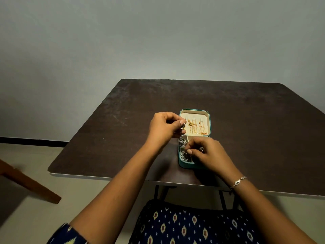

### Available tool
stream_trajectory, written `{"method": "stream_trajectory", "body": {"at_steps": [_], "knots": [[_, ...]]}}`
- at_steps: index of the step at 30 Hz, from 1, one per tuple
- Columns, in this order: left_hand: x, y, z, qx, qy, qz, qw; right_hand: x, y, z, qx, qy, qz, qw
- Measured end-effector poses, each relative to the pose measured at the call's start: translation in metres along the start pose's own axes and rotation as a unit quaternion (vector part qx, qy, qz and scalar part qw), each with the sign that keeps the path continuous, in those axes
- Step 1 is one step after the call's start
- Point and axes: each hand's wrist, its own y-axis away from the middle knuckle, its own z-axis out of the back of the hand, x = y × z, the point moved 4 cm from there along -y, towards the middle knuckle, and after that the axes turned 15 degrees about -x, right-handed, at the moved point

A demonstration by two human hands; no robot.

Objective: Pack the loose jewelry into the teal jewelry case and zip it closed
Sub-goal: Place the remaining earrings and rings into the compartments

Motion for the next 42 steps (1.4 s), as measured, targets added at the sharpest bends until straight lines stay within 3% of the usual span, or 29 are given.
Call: {"method": "stream_trajectory", "body": {"at_steps": [7,13,20,24,33,42], "knots": [[0.006,0.002,-0.004,0.004,-0.008,0.012,1.000,-0.006,-0.001,-0.005,0.017,0.074,0.018,0.997],[0.012,0.006,-0.008,0.000,-0.019,0.023,1.000,-0.027,0.001,0.024,-0.185,-0.061,-0.014,0.981],[0.021,0.010,-0.013,-0.010,-0.050,0.026,0.998,-0.072,0.015,0.033,-0.260,-0.109,-0.078,0.956],[0.024,0.012,-0.014,-0.003,-0.078,0.032,0.996,-0.079,0.015,0.031,-0.259,-0.123,-0.090,0.954],[0.018,0.011,-0.013,0.052,-0.259,-0.050,0.963,-0.083,0.016,0.028,-0.232,-0.119,-0.105,0.960],[0.019,0.014,-0.018,0.136,-0.429,-0.066,0.890,-0.075,0.017,0.030,-0.201,-0.078,-0.066,0.974]]}}
